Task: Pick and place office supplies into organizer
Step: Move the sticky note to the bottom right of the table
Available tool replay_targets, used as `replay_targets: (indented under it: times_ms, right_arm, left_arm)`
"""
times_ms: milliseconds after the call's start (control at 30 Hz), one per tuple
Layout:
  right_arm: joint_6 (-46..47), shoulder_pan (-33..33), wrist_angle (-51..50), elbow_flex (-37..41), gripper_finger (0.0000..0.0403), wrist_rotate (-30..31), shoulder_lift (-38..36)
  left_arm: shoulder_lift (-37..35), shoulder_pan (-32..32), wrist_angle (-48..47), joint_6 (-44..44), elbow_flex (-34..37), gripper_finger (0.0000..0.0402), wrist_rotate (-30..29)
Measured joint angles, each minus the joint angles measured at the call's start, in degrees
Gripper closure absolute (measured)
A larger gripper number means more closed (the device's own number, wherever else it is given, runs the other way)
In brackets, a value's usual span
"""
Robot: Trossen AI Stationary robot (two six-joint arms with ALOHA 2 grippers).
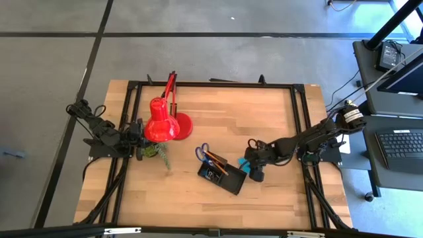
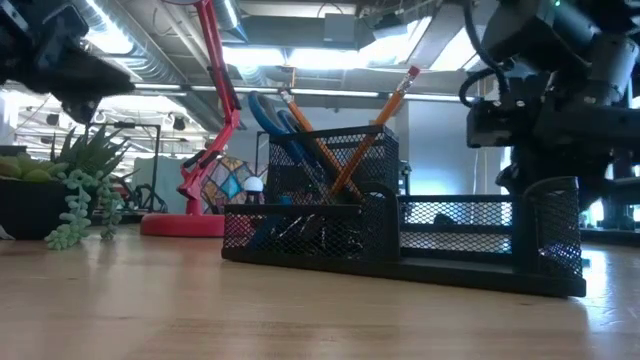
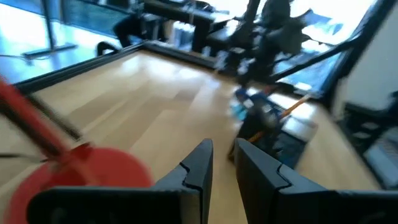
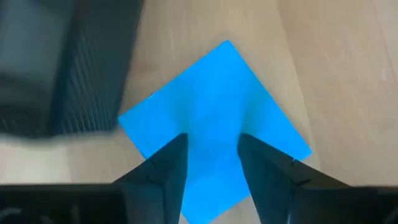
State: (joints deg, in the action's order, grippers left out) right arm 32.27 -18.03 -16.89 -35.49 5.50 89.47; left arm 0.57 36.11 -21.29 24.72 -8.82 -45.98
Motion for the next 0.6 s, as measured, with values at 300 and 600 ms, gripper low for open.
replay_targets:
  times_ms: [300, 600]
  right_arm:
    - [1.71, -0.73, 8.46, 3.04, 0.025, 2.81, -0.15]
    - [5.39, -0.71, 8.05, 2.91, 0.025, -0.14, -0.15]
  left_arm:
    - [8.05, -0.01, 17.39, -13.48, 0.0, 0.0342, 7.06]
    - [38.78, -1.78, 36.57, -15.51, -2.0, 0.0345, 10.64]
